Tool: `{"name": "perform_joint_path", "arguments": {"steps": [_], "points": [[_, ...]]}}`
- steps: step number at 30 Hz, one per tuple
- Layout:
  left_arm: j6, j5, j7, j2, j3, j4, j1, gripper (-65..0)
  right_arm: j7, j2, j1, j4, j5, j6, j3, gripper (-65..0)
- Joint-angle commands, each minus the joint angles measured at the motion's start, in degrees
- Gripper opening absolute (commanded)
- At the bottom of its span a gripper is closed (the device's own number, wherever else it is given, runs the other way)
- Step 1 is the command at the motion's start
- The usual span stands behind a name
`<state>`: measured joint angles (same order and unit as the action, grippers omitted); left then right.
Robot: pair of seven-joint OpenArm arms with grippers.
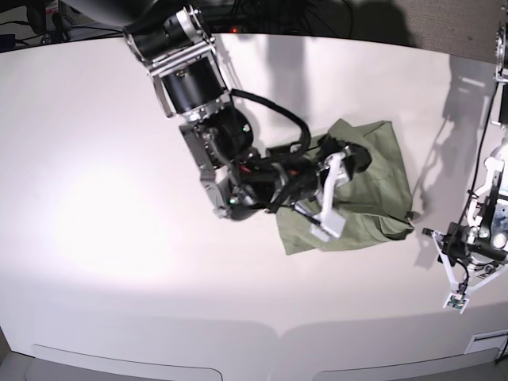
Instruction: Fold the T-shirt properly
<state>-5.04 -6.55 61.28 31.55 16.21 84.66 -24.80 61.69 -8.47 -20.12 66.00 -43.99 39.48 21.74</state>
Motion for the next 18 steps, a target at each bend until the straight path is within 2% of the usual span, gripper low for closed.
{"name": "perform_joint_path", "arguments": {"steps": [1, 8, 10, 13, 16, 18], "points": [[0.35, 0.44, -1.07, 0.87, -0.42, 1.01, -1.7, -43.5, -2.16, -0.53, -1.68, 0.85, -1.92, 0.52, 1.6, -38.5], [0.35, 0.46, -1.09, 0.87, -0.42, 1.01, -1.73, -43.5, -2.73, -0.53, -4.59, 0.87, -17.22, 0.52, 11.54, -38.5], [0.37, 0.42, -1.07, 0.9, -0.42, 1.01, -1.73, -43.5, -2.69, -0.53, -6.23, 0.98, -18.25, 0.52, 12.0, -38.5], [0.2, -4.04, -1.75, 1.05, -0.42, 1.01, -1.77, -43.5, -3.5, -0.53, -8.76, 1.14, -8.15, 0.52, 8.68, -38.5], [-3.43, -10.54, -3.3, 0.81, -0.42, 1.03, -1.84, -43.5, -9.88, -0.53, -10.38, 1.14, 5.05, 0.52, 0.11, -38.5], [-4.22, -12.46, -3.26, 0.68, -0.42, 1.09, -1.86, -43.5, -14.32, -0.53, -11.21, 1.14, 12.33, 0.52, -7.19, -38.5]]}}
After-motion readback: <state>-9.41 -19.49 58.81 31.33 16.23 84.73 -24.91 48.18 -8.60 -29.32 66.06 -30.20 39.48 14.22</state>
